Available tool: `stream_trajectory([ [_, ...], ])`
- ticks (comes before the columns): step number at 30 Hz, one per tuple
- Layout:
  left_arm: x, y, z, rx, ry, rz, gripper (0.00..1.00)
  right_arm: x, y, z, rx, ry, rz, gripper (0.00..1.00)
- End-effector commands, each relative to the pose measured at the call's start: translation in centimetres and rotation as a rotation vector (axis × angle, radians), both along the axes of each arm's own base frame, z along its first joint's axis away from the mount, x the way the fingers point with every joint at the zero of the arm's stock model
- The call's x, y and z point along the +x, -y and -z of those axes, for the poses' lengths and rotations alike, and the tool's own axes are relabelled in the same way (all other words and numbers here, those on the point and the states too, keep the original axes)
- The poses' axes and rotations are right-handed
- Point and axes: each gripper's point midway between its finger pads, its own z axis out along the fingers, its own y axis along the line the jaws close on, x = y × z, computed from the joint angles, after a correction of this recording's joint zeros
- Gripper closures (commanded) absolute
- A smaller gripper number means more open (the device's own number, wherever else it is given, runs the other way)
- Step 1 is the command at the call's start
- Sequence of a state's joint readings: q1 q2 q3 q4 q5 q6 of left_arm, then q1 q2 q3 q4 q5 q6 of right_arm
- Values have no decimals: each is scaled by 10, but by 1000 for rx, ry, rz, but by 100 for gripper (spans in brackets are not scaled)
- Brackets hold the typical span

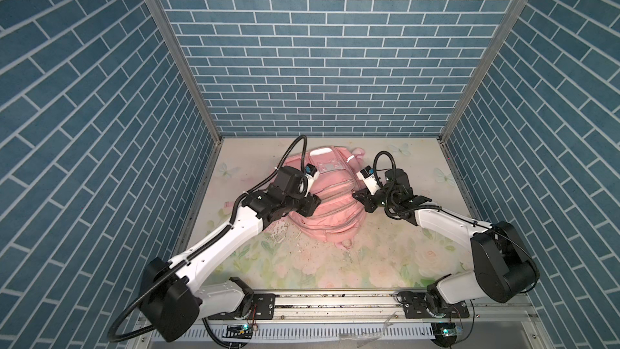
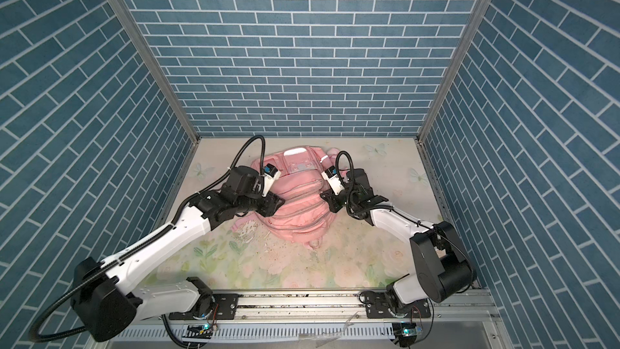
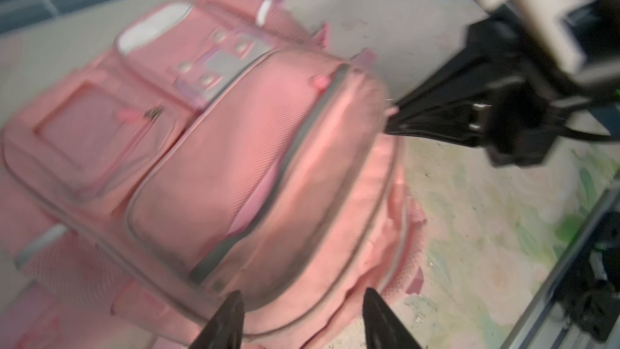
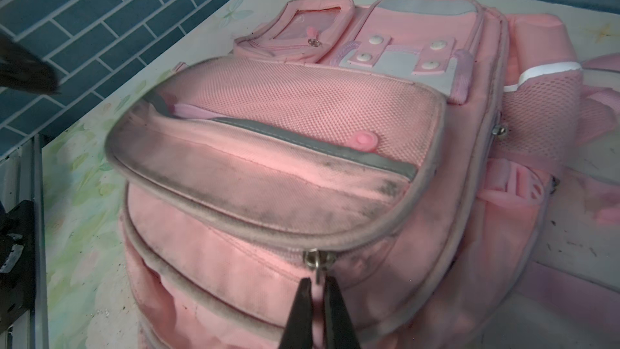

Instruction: Pack the student bag

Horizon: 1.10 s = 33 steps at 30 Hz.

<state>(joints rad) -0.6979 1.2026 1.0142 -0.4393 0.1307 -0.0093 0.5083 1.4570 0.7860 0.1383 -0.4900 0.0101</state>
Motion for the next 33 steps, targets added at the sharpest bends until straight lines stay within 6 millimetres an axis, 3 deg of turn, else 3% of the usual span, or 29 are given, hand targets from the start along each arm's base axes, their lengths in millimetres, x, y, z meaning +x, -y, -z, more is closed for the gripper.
stream_trajectory([
  [1,5,18,-11,168,244,143,36,-8,-3,-9,6,30,-47,100],
  [3,10,34,-12,173,262,191,36,-8,-3,-10,9,30,-44,100],
  [8,29,62,16,239,256,280,36,-9,-3,-12,32,28,-36,100],
  [15,49,80,45,277,262,295,40,-10,-3,-11,50,19,-21,100],
  [18,55,80,61,315,263,295,53,-9,0,-8,52,2,-4,100],
  [20,60,76,71,356,267,282,78,-9,2,-6,62,-6,6,100],
  [22,62,71,77,396,267,271,97,-8,4,-6,63,-5,10,100],
  [26,57,61,78,419,272,273,100,4,15,-7,77,-16,53,100],
  [33,26,45,75,401,262,355,100,33,45,0,66,-33,130,100],
])
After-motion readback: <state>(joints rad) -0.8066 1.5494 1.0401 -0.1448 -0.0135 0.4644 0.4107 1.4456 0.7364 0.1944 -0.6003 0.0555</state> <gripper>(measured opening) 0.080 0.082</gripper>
